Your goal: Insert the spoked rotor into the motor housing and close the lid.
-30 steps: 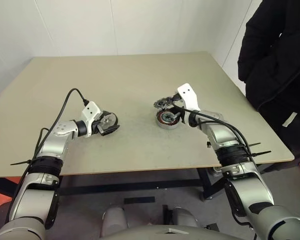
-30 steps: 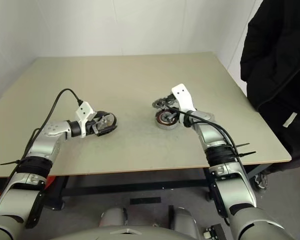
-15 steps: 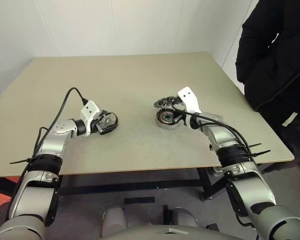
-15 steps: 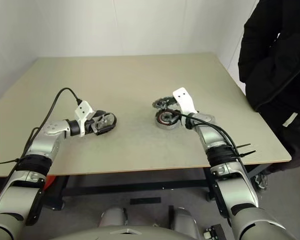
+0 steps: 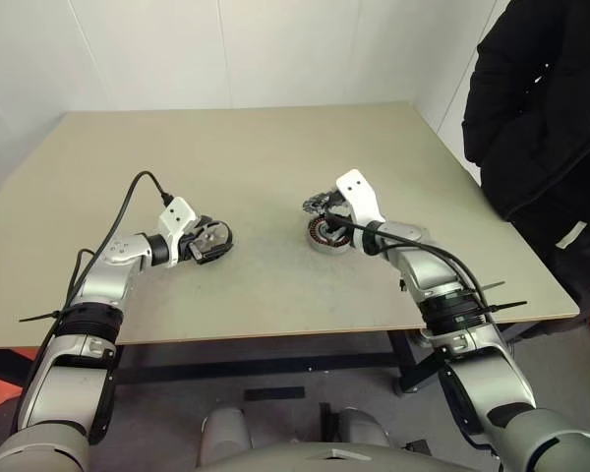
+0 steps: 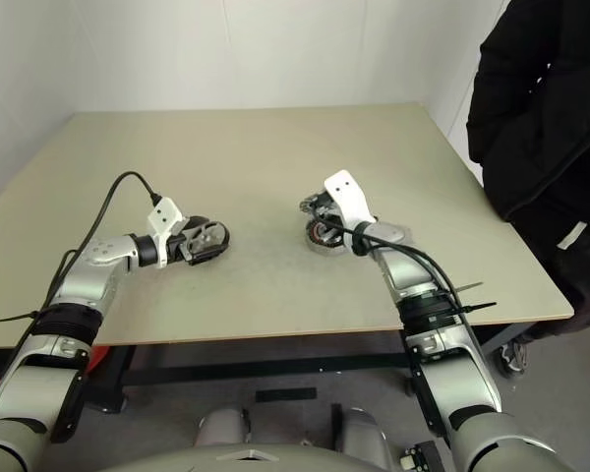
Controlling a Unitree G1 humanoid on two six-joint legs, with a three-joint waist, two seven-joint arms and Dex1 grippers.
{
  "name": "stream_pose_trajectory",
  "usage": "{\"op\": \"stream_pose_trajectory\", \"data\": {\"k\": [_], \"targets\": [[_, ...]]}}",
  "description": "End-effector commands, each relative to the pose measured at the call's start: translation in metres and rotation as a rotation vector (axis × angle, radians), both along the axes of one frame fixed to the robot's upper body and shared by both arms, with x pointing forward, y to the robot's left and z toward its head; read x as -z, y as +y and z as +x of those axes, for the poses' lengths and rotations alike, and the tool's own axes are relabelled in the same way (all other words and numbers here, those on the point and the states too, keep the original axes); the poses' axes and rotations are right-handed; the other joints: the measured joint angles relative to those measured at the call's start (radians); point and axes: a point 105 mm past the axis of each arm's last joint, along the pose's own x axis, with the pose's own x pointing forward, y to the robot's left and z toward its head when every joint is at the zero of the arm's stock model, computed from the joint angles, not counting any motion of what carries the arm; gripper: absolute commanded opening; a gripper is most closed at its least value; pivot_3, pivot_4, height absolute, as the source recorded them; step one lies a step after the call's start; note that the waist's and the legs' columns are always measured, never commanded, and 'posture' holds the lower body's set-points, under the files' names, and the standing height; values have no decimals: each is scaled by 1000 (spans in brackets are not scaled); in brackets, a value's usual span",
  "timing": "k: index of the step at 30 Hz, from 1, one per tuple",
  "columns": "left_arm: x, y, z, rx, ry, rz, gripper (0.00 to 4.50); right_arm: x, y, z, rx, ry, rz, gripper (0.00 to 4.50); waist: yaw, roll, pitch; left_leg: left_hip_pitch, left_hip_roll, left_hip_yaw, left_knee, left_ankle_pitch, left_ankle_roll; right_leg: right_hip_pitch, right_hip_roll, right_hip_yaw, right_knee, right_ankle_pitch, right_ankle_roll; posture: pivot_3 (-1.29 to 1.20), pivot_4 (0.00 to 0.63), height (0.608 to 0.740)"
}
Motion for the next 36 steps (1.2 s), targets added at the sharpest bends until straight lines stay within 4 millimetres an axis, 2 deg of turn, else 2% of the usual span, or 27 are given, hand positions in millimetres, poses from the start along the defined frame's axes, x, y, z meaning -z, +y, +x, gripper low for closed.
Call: {"op": "stream_pose_trajectory", "data": {"k": [1,4,8,12,18,20,23,25,36], "targets": [[-14,2,5,-9,-55,1,4500,9,-4,-1,13,10,-28,8,-1,0,0,1,0,0,0,0,0,1,0,0,0,0,0,0,0,740],[-14,3,5,-10,-54,0,4500,-6,-2,-1,-3,-22,7,8,0,0,0,1,0,0,0,0,0,1,0,0,0,0,0,0,0,740],[-12,2,4,-8,-50,-1,4500,-37,-5,3,-18,-105,12,8,1,0,0,1,0,0,0,0,0,1,0,0,0,0,0,0,0,740],[-12,1,4,-5,-50,-3,4500,-46,-10,6,-1,-128,11,8,1,0,0,1,0,0,0,0,0,0,0,0,0,0,0,0,0,740],[-11,2,3,-4,-48,-3,4500,-35,-9,3,5,-95,9,8,0,0,0,1,0,0,0,0,0,0,0,0,0,0,0,0,0,740],[-11,2,3,-4,-47,-2,4500,-24,-8,2,7,-64,10,8,0,0,0,1,0,0,0,0,0,0,0,0,0,0,0,0,0,740],[-11,2,2,-4,-47,-2,4500,6,-12,0,30,13,-3,8,0,0,0,1,0,0,0,0,0,1,0,0,0,0,0,0,0,740],[-11,2,2,-4,-45,-3,4500,14,-14,0,34,28,-8,8,0,0,0,1,0,0,0,0,0,1,0,0,0,0,0,0,0,740],[-7,-1,3,-1,-33,-4,4500,-53,-14,7,-5,-148,32,8,1,0,0,1,0,0,0,0,0,1,0,0,0,0,0,0,0,740]]}}
